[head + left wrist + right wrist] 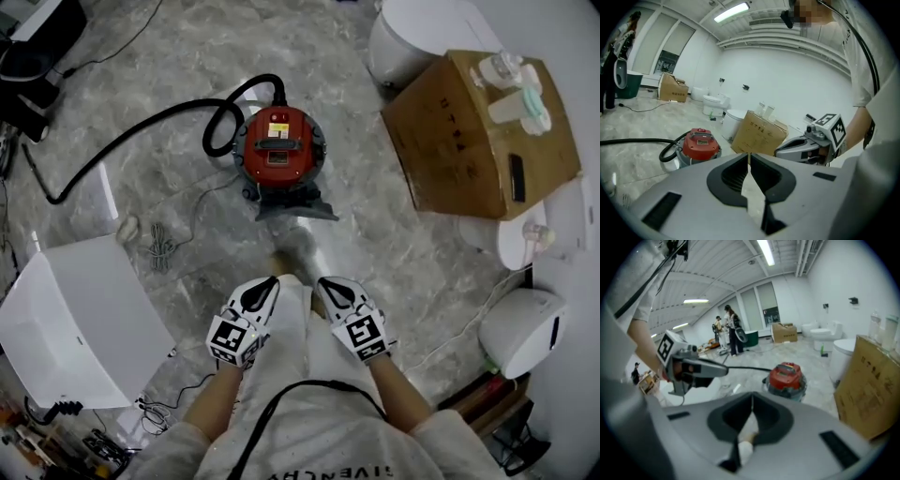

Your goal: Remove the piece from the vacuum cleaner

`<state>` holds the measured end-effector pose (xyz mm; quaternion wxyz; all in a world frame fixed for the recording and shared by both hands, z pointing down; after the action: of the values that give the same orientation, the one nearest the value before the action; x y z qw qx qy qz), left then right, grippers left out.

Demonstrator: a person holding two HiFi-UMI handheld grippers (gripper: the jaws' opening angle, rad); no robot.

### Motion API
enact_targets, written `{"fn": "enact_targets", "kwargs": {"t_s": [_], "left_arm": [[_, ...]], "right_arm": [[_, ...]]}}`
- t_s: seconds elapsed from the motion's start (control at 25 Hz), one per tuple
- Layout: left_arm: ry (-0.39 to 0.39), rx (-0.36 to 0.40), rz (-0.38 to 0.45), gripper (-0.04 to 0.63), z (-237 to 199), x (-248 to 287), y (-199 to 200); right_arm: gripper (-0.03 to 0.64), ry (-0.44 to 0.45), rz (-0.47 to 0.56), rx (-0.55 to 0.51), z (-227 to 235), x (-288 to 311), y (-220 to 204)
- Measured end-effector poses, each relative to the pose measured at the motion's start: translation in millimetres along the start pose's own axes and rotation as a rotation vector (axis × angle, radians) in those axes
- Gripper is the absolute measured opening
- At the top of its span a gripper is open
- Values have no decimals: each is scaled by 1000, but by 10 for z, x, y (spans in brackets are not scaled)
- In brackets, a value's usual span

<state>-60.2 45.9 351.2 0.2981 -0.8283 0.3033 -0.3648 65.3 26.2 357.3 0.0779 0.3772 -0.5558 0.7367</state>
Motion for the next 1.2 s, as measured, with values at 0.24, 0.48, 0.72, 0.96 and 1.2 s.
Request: {"fn": "enact_targets", "kwargs": {"t_s": [0.24, 0.48, 0.72, 0.96, 1.2], "left_arm": [[-58, 58, -47, 25, -185, 487, -16], [78, 39, 23, 25, -566, 788, -139], [160, 31, 20, 55, -1042, 1068, -444], [145, 279, -35, 82, -1397, 1352, -682], [130, 543, -91, 154, -1429, 1611, -738]], "right_arm": [[14, -49, -21, -12, 381, 456, -46], [14, -33, 7, -64, 749, 963, -222], [15, 21, -72, -168, 921, 1346, -650], [15, 77, -176, -430, 928, 1613, -854], [15, 84, -186, -500, 1037, 1785, -916]]}}
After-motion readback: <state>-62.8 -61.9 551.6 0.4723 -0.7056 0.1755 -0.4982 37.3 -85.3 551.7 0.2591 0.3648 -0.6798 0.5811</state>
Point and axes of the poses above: the fingertips, and each gripper's own axes: x forward along the fingers, z to its right, y out of its top, the point moved 3 cm from there along -x, backward along the fingers, and after that the axes turned 10 degrees about -x, right-handed, at the moved point
